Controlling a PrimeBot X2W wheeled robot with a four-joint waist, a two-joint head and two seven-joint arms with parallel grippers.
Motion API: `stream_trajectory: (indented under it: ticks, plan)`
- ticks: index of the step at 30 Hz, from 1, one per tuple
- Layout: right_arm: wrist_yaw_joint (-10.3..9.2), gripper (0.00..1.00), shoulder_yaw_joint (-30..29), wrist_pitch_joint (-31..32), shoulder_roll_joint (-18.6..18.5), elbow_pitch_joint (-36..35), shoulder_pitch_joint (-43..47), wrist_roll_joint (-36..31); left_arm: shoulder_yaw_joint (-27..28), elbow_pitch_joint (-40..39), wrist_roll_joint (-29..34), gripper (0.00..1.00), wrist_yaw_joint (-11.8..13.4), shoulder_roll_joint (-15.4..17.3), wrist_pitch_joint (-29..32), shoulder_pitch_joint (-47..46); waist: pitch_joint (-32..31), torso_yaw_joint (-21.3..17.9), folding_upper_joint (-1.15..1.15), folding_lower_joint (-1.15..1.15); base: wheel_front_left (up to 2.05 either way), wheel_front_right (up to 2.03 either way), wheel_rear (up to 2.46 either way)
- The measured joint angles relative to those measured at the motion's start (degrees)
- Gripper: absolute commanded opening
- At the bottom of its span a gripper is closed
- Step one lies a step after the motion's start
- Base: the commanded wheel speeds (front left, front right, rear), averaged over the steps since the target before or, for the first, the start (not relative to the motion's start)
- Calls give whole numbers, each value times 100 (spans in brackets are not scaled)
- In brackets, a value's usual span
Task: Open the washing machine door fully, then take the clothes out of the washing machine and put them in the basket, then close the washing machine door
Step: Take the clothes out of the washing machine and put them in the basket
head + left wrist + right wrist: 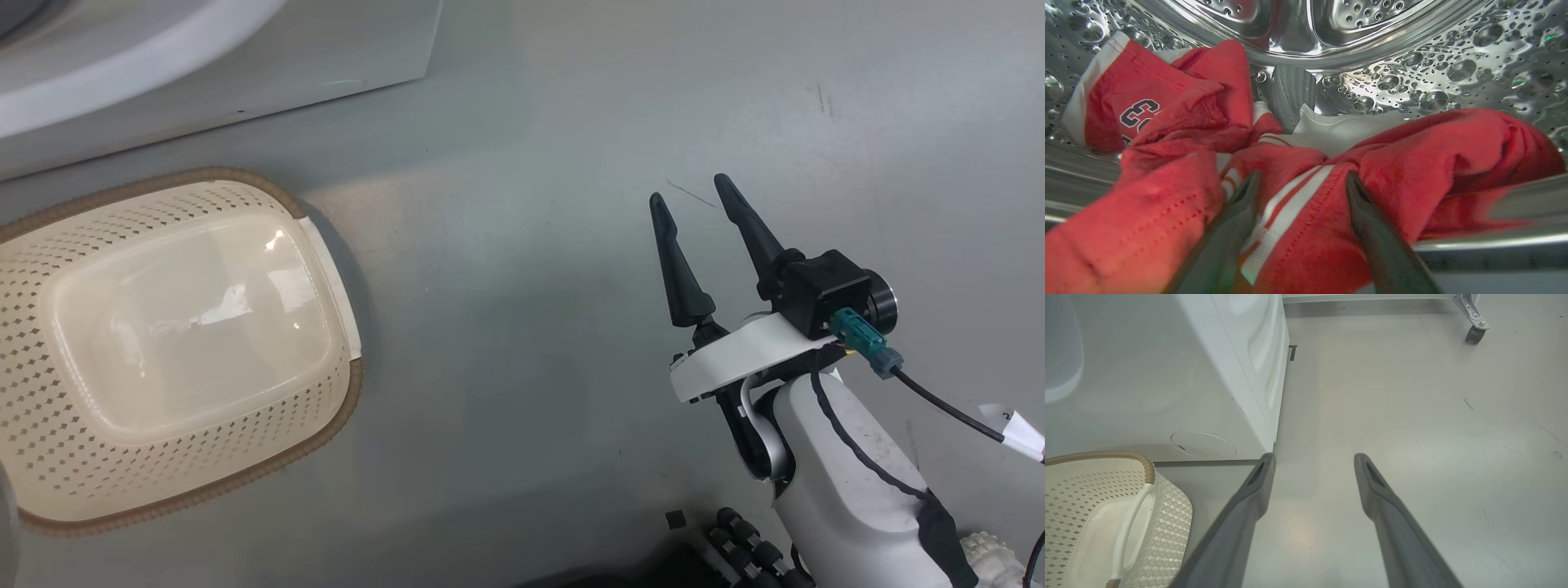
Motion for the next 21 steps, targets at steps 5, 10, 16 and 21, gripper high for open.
stream_trajectory:
  ticks: [5,10,16,21]
  plan:
    - [-2,100,1,0,0,-4,-13,8,-15,64,2,100,-1,1,-70,-44,52,2,0,0,0,0,0]
    - [-3,100,0,0,0,-3,-73,8,-134,107,75,0,-8,3,-208,-98,76,22,0,0,0,0,0]
    - [-44,100,-26,0,-1,19,-127,8,-310,225,225,0,-60,-99,-489,-93,19,82,0,0,0,0,0]
    - [-44,100,-69,0,-1,87,-133,4,-449,298,311,0,-113,-230,-889,-15,-117,147,0,1,0,0,0]
